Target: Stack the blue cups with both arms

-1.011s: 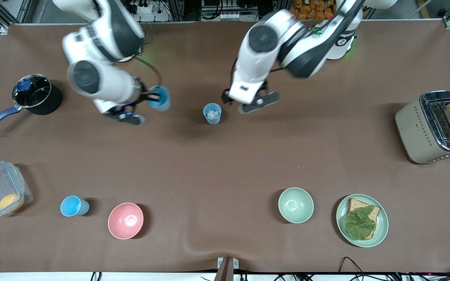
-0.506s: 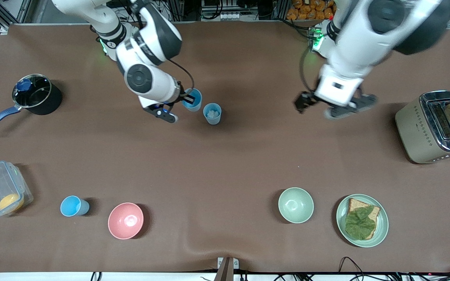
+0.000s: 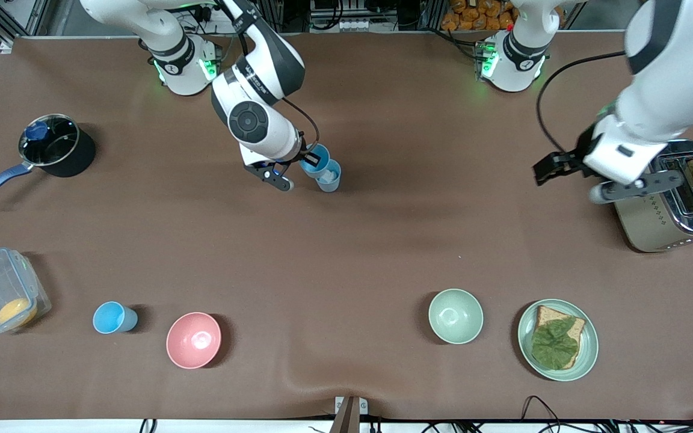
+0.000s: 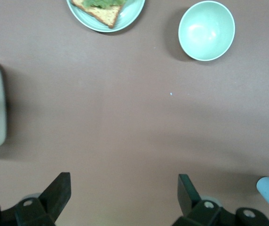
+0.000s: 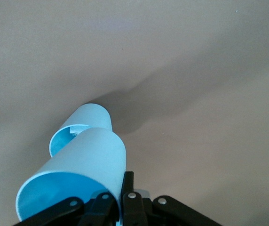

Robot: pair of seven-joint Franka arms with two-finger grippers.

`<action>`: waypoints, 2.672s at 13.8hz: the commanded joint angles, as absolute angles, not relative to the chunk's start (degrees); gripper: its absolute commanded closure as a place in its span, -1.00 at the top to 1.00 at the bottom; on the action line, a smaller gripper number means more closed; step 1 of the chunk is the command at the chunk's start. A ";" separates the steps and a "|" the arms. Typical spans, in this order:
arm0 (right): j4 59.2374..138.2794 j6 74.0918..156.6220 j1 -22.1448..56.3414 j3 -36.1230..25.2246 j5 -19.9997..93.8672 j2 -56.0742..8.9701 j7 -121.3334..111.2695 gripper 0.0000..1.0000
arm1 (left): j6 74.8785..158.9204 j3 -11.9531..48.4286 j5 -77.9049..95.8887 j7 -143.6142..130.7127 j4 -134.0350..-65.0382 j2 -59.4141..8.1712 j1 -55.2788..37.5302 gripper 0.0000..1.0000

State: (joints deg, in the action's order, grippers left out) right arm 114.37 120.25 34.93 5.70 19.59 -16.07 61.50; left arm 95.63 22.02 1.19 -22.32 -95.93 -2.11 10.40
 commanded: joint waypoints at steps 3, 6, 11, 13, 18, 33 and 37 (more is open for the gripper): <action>113.82 122.43 36.82 5.01 21.01 -17.40 64.07 -1.00 | 89.21 22.06 -0.61 -18.29 -91.24 -1.14 12.48 1.00; 112.77 122.70 36.65 5.01 21.09 -19.33 64.60 -1.00 | 88.68 21.27 -1.49 -15.22 -88.69 -1.23 13.01 1.00; 111.01 122.87 37.88 5.01 21.01 -21.35 67.68 -1.00 | 86.75 4.32 -0.62 -6.95 -88.33 -0.62 1.68 1.00; 110.83 122.70 37.97 5.01 21.01 -21.53 67.68 -0.84 | 86.75 4.57 -0.70 -7.12 -88.24 -0.79 1.67 1.00; 106.28 117.02 37.18 4.57 19.60 -19.69 72.25 1.00 | 86.13 6.68 -0.61 -7.12 -88.15 -0.70 3.16 1.00; 95.71 86.22 1.13 5.01 1.77 -2.66 6.45 1.00 | 83.06 8.70 -1.32 -8.26 -88.15 1.49 4.13 1.00; 96.24 86.22 -4.10 5.61 -0.62 2.28 -3.95 1.00 | 82.97 7.91 -1.49 -8.17 -88.15 1.93 4.22 1.00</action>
